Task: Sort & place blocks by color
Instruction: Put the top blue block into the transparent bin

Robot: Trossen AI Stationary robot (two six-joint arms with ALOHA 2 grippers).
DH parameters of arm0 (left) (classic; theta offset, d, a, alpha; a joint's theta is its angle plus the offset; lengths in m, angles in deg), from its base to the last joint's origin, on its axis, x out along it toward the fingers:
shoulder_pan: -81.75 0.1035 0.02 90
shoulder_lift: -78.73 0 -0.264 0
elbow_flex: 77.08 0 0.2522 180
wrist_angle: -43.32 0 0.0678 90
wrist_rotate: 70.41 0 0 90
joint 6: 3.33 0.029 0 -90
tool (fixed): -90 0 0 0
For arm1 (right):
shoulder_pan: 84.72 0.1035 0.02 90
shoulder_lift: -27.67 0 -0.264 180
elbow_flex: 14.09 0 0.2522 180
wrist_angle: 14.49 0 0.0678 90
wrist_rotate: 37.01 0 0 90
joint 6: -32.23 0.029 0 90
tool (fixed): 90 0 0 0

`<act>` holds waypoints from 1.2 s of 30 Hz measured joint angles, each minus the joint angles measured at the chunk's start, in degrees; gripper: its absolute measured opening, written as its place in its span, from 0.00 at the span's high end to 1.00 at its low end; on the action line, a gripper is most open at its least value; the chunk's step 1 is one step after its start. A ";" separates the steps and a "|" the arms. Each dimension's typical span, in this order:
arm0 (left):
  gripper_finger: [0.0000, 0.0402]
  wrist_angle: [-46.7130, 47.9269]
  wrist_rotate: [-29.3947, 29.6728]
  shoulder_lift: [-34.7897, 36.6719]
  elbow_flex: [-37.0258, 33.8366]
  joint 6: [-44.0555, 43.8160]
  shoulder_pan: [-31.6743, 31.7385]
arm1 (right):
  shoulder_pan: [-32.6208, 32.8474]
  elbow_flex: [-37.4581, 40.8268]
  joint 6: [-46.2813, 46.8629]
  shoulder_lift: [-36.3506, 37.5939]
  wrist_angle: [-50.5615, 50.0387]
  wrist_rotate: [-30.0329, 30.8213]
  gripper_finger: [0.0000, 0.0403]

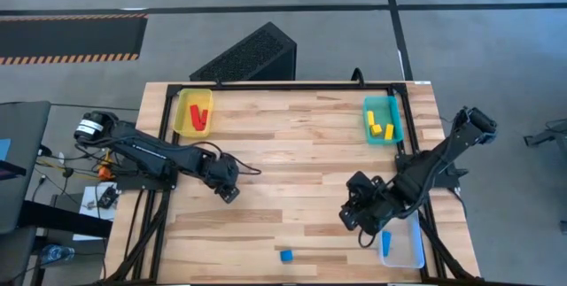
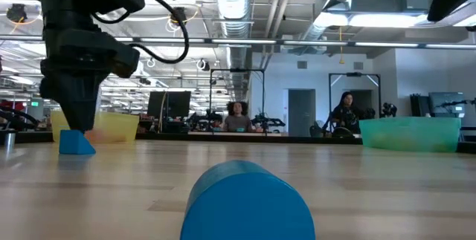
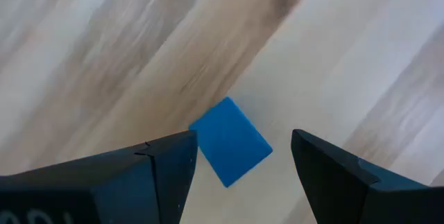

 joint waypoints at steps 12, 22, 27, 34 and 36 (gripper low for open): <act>0.45 0.17 0.39 -7.89 0.39 -8.27 -0.43 | -1.45 0.00 -2.14 0.00 0.62 -0.87 0.51; 0.70 3.39 1.57 -8.85 2.74 -3.46 -0.87 | -1.45 0.00 -2.29 0.00 0.63 -1.41 0.51; 0.75 2.30 0.81 -9.09 4.46 1.04 -0.76 | -2.63 0.00 -2.31 0.00 5.33 1.17 0.51; 0.74 -4.15 5.56 -7.03 13.18 20.90 -1.07 | -7.97 1.80 -6.69 0.00 29.63 8.66 0.51; 0.73 -6.79 8.23 -5.57 16.22 29.37 -1.76 | -9.98 2.93 -6.83 -0.04 36.77 8.81 0.51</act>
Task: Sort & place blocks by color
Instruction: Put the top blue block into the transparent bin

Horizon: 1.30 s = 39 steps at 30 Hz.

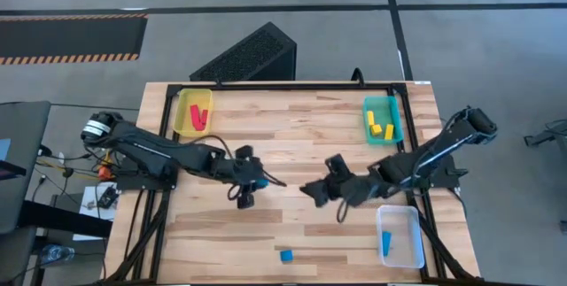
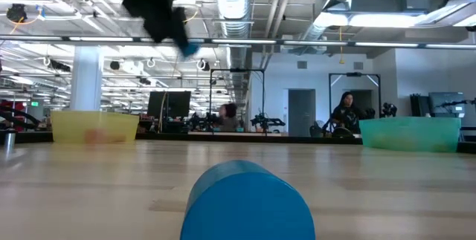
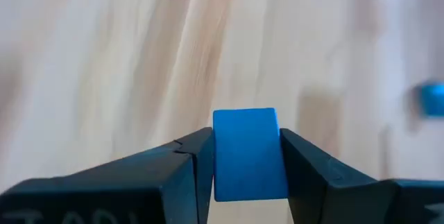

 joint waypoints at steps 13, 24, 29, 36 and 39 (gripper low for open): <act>0.72 -11.61 7.96 3.51 11.84 34.20 -2.49 | -7.78 0.23 -2.78 -0.92 16.49 -3.37 0.48; 0.72 -14.96 9.65 3.51 12.94 34.69 -1.34 | -12.16 0.18 -6.59 -2.45 22.19 -7.43 0.51; 0.72 -16.62 9.61 3.43 12.92 34.79 -1.34 | -13.74 0.45 -9.75 -5.31 27.77 -10.39 0.51; 0.72 -16.62 9.67 3.60 13.03 34.35 -1.34 | -14.66 0.35 -12.43 -5.70 29.21 -11.29 0.63; 0.72 -16.24 10.14 3.56 13.03 34.22 -1.34 | -14.70 0.35 -12.17 -5.69 28.97 -11.02 0.77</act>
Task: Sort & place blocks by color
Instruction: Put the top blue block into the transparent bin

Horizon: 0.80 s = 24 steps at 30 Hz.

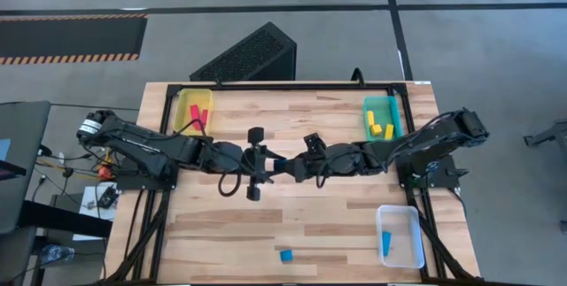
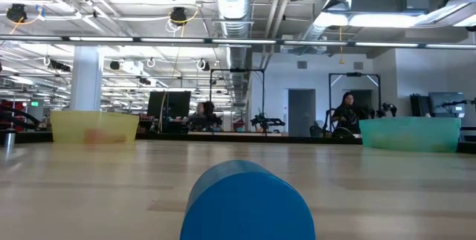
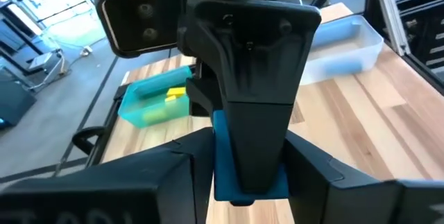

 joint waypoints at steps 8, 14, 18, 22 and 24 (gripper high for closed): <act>0.61 0.08 -0.77 -0.02 -0.02 -1.86 0.00 | 0.04 0.00 -2.38 0.05 -1.01 0.43 0.83; 0.51 0.59 -0.80 -0.02 -0.02 -2.23 0.00 | 0.28 -0.07 -2.08 2.23 -10.01 3.24 0.83; 0.46 5.21 1.33 0.34 -0.07 -3.58 -0.17 | 1.32 -0.07 1.11 6.62 -23.64 5.28 0.83; 0.43 13.93 5.94 1.22 -0.10 -8.25 -0.15 | 4.73 -0.11 7.05 11.54 -43.18 2.78 0.83; 0.43 18.57 7.92 1.38 -0.11 -10.47 0.10 | 7.83 -0.09 9.46 13.10 -53.19 -1.07 0.83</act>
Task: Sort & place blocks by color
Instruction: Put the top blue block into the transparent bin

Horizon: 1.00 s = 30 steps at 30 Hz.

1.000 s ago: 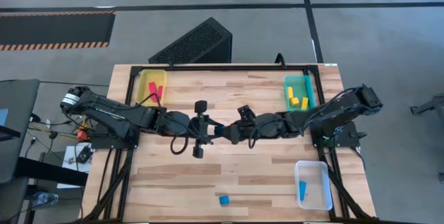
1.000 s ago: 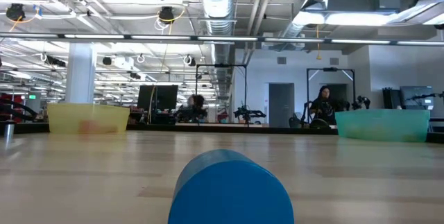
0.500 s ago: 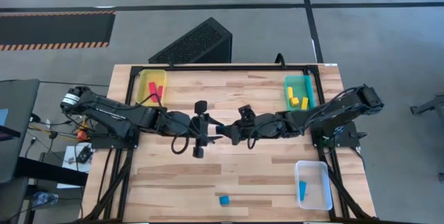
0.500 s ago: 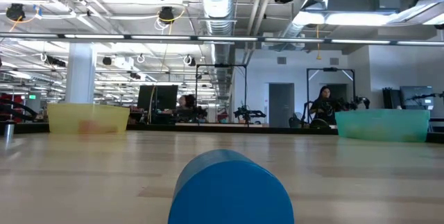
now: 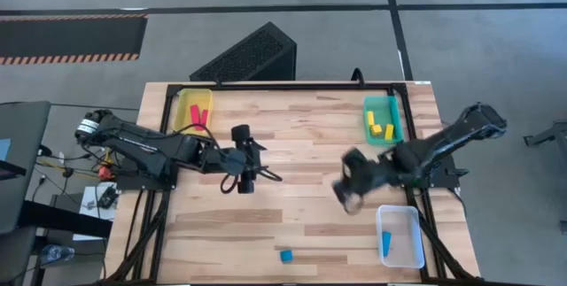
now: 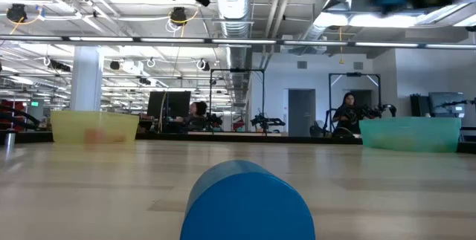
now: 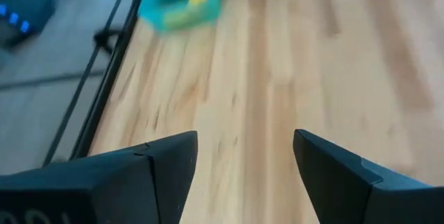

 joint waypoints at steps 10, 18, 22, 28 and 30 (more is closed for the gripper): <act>0.45 6.22 1.39 -0.15 0.00 -8.56 1.12 | 26.76 0.09 33.30 -0.78 -26.84 -25.04 0.83; 0.46 6.81 0.33 -0.37 0.00 -8.59 0.31 | 38.80 0.07 50.02 -3.93 -25.21 -27.35 0.83; 0.46 10.19 0.07 -0.37 0.00 -12.65 -0.33 | 39.80 -0.01 49.30 -8.70 -21.33 -28.36 0.81; 0.46 17.31 0.99 -0.37 0.00 -22.78 -3.13 | 39.41 0.02 46.70 -14.97 -13.84 -31.75 0.56; 0.46 18.57 1.49 -0.37 0.00 -22.91 -4.74 | 39.18 0.08 46.87 -16.12 -12.78 -31.71 0.46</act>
